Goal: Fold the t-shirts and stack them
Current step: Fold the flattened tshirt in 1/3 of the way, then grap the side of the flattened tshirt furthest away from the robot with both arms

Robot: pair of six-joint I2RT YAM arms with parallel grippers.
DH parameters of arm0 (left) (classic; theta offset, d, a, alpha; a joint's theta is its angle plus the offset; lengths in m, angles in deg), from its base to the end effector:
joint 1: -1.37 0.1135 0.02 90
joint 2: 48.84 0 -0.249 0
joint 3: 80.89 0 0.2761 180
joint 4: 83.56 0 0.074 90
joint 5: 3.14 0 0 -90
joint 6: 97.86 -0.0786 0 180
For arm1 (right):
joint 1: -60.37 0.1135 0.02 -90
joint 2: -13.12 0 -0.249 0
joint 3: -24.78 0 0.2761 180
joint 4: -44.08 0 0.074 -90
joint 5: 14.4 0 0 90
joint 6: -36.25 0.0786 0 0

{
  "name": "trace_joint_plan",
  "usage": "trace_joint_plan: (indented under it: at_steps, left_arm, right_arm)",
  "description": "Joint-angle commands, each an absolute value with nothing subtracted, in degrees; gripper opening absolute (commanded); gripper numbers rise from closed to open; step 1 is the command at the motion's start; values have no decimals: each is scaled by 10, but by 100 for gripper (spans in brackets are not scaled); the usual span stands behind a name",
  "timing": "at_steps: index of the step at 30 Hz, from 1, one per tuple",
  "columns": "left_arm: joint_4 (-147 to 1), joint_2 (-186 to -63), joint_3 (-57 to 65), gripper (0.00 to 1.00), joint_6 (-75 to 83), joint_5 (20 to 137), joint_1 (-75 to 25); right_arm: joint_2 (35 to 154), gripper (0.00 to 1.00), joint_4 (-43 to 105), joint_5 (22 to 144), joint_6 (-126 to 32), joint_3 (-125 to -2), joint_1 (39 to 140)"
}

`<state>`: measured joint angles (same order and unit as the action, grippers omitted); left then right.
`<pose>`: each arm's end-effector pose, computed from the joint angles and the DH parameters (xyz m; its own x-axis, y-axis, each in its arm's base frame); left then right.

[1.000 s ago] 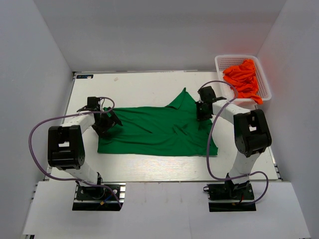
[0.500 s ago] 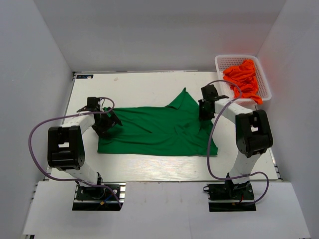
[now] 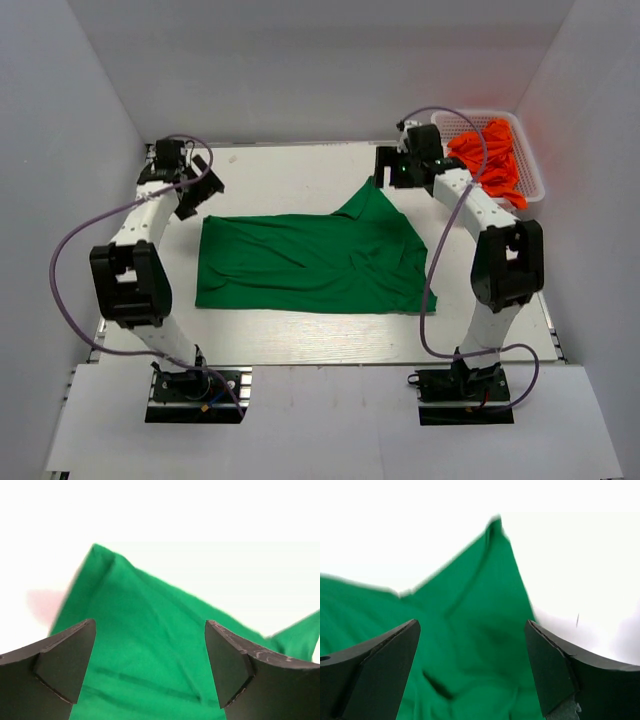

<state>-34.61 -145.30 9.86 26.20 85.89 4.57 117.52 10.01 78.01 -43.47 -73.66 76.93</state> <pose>0.4104 0.0216 0.2090 -0.6490 -0.5971 -0.4715 -0.4943 0.8020 -0.3354 0.4528 0.1381 0.2279 -0.6629 -0.0111 -0.7486 -0.2005 0.9660 0.1633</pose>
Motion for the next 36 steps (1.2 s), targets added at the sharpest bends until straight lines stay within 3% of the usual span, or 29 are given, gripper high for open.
trace_joint_plan:
  at_steps: [1, 4, 6, 11, 15, 19, 20, 21, 27, 36]
  left_arm:
    - [-317, -1523, 151, 100, 255, 913, 61]
    - [-330, -1574, 182, 98, 255, 891, 66]
    - [-341, -1592, 190, 87, 255, 883, 72]
    - [-367, -1610, 190, 70, 242, 857, 72]
    - [-375, -1617, 177, 58, 237, 857, 72]
    - [-380, -1640, 177, 23, 237, 850, 72]
    - [-380, -1648, 177, 4, 237, 845, 72]
    - [-380, -1654, 177, 0, 237, 845, 72]
    - [-402, -1654, 177, 0, 232, 833, 72]
    - [-416, -1668, 246, 0, 204, 757, 72]
  right_arm:
    - [1240, 90, 114, 786, -434, -800, 766]
    - [1300, 90, 91, 767, -434, -900, 766]
    - [1333, 90, 83, 763, -433, -944, 765]
    - [1420, 90, 75, 726, -429, -1056, 765]
    - [1453, 90, 100, 725, -420, -1069, 767]
    - [1489, 90, 118, 734, -408, -1075, 767]
    - [1493, 90, 114, 734, -403, -1078, 765]
    - [1498, 90, 112, 737, -403, -1085, 766]
    - [1533, 89, 116, 748, -386, -1101, 765]
    - [1559, 64, 171, 736, -372, -1113, 762]
